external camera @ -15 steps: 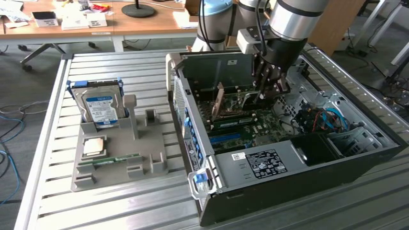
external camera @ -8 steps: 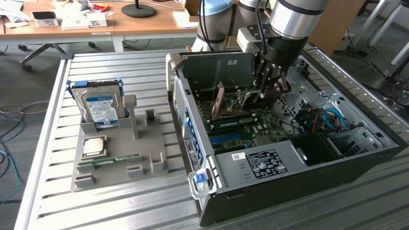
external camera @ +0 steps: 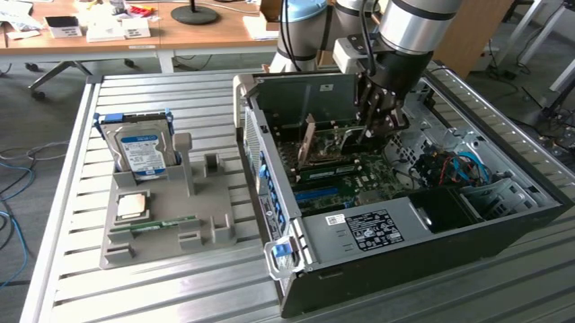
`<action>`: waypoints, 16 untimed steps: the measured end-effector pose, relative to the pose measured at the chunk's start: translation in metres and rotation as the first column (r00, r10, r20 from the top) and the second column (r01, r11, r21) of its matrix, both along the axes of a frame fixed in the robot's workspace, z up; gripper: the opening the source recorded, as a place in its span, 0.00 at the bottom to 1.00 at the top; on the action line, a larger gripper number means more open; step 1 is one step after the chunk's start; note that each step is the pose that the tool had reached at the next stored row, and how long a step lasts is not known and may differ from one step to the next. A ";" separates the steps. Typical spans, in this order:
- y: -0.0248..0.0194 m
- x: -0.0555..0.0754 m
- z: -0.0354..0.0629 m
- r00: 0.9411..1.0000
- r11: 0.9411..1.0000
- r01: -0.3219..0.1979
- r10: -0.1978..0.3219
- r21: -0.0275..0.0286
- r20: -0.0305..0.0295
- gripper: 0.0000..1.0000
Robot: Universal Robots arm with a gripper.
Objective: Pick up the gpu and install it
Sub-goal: 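Insert the gpu into the slot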
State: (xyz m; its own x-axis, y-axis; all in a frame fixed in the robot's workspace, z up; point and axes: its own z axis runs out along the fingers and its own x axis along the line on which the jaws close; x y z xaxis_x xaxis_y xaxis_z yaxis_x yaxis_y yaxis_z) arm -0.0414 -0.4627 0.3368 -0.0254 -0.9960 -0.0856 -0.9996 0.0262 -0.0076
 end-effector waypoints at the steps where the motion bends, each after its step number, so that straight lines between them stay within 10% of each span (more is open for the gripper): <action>1: 0.0000 0.000 0.0002 1.000 1.000 0.000 0.000 0.000 0.000 0.27; 16: 0.0000 0.000 0.0024 1.000 1.000 0.000 0.000 0.000 0.000 0.27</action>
